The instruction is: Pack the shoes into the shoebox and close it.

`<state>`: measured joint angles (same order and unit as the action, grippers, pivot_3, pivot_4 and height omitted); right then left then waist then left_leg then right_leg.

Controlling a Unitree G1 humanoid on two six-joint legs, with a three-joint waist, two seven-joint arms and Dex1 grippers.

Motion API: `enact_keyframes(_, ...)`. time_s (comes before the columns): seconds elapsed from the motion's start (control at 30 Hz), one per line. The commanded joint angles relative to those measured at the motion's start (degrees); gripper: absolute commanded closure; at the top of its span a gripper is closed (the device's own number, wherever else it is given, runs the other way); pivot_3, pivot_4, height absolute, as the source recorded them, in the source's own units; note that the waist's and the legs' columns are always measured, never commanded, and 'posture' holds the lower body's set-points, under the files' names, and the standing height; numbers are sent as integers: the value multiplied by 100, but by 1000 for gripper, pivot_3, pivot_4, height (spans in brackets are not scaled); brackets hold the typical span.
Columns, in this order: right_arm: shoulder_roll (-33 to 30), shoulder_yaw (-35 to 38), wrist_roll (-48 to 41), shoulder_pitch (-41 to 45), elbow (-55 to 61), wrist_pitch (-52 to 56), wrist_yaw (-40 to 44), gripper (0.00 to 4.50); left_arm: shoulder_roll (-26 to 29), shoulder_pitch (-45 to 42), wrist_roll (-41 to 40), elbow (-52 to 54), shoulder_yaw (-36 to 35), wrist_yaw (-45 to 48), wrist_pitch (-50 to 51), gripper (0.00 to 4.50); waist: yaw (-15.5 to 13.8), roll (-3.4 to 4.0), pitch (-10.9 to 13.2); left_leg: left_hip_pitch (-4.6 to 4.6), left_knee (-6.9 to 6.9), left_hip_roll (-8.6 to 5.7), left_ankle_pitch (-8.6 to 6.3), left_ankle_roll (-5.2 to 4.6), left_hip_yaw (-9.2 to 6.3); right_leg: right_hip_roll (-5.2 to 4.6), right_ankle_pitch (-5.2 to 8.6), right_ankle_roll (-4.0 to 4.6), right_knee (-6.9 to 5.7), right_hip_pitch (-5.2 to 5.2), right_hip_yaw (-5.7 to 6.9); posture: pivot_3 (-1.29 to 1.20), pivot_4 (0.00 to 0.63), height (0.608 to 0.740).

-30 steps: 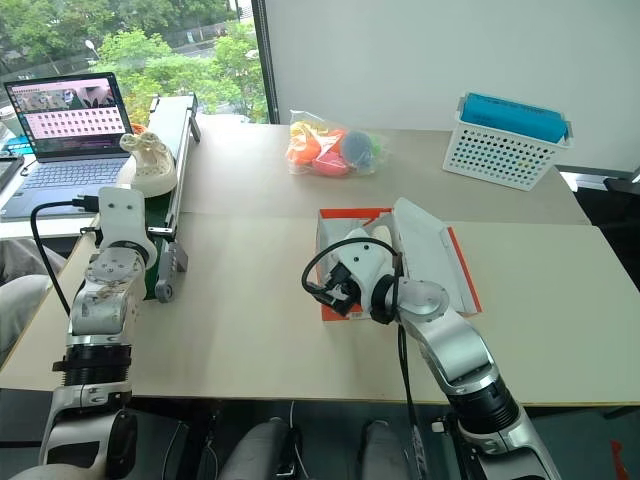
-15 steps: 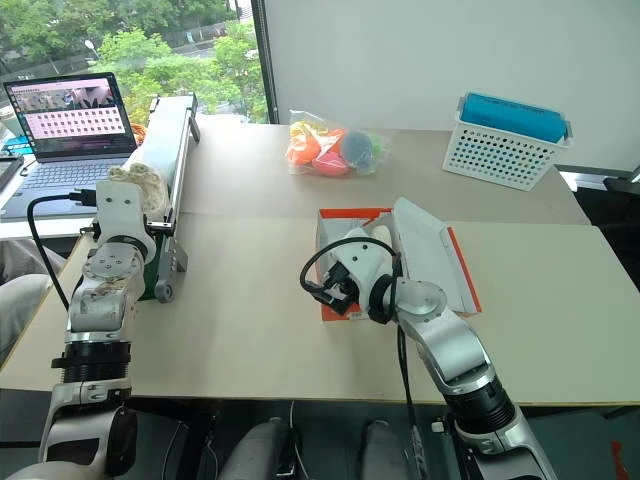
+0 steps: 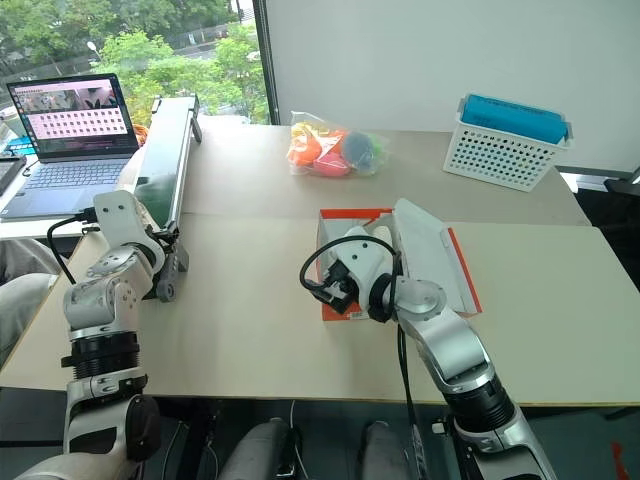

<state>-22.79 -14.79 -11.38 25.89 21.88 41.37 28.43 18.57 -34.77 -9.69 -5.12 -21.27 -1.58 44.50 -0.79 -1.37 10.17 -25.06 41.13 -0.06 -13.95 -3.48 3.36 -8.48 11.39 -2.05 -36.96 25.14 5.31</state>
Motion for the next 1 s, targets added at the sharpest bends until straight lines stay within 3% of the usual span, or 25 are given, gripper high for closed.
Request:
enact_keyframes(0.03, 24, 169, 13, 118, 144, -29, -38, 0, -50, -2, -100, 153, 112, 78, 115, 3180, -5, 0, 0, 0, 0, -1, 6, 10, 0, 0, 0, 0, 2, 0, 0, 0, 150, 699)
enact_keyframes(0.13, 40, 173, 1, 124, 156, -12, -51, 0, -65, -1, -105, 164, 79, 48, 186, 4341, -4, 0, 0, 0, 0, -1, 7, 13, 2, -1, 0, -1, 7, -2, -1, 0, 150, 699)
enact_keyframes(0.17, 46, 176, -4, 124, 162, -7, -57, 0, -66, 2, -105, 171, 73, 45, 193, 4482, -5, 0, 0, 0, 0, -1, 7, 13, 2, -1, 0, -1, 6, -2, -1, 0, 150, 699)
enact_keyframes(0.8, 60, 235, 5, 219, 50, 23, -78, 0, -109, -30, -14, 132, 44, -49, -15, 4482, -7, -1, 0, 0, 0, -1, 7, 11, 1, -1, 0, 0, 4, -1, -1, 0, 150, 699)
enact_keyframes(1.0, 74, 295, -15, 250, -39, 47, -99, 0, -286, -132, -277, 633, 34, 299, -949, 4482, -10, -5, 2, -1, 0, -1, 6, 11, 1, -1, 0, 0, 5, -1, 0, 0, 150, 699)
